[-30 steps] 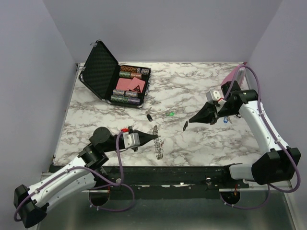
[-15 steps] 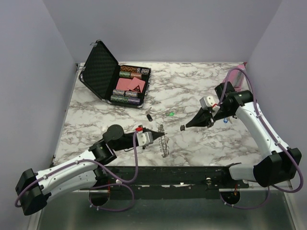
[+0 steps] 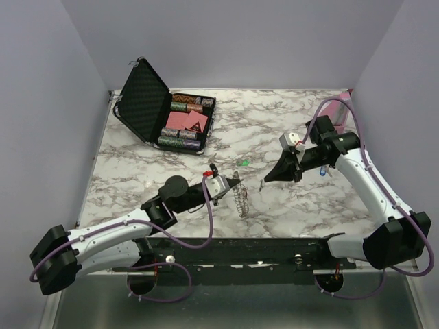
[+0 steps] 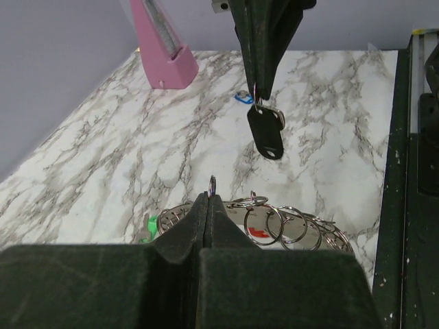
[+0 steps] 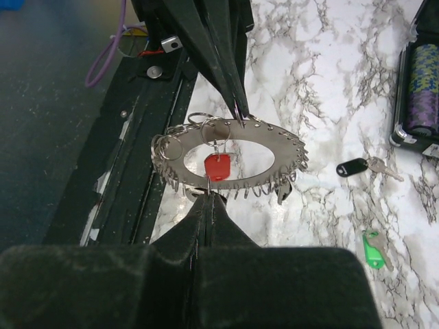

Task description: Put the keys on the keyring

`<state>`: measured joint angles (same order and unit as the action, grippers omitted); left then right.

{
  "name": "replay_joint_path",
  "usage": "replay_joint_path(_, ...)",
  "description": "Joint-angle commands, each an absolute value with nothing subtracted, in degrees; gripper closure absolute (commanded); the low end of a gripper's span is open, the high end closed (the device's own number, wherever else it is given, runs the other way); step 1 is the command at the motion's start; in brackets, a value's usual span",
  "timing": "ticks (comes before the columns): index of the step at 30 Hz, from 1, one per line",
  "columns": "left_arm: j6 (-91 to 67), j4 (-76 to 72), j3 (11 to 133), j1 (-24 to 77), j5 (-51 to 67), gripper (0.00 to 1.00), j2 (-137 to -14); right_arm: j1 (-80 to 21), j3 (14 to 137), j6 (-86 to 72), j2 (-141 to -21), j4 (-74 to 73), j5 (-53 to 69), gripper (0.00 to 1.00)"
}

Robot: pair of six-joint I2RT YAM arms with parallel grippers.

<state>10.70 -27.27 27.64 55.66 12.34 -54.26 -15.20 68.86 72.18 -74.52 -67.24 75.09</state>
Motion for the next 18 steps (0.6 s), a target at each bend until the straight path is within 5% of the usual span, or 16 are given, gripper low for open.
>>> replay_joint_path(1,6.2,-37.0,28.6,56.7,8.9,1.0,-55.3,-16.1,67.9,62.7,-73.6,-60.0,73.1,1.0)
replay_joint_path(8,6.1,-41.7,27.9,58.4,6.3,1.0,-58.3,-17.3,66.2,51.8,-73.5,-51.7,73.5,1.0)
replay_joint_path(18,5.9,-44.7,27.4,59.3,3.7,1.0,-61.3,-18.4,65.6,56.8,-73.7,-54.3,74.4,1.0)
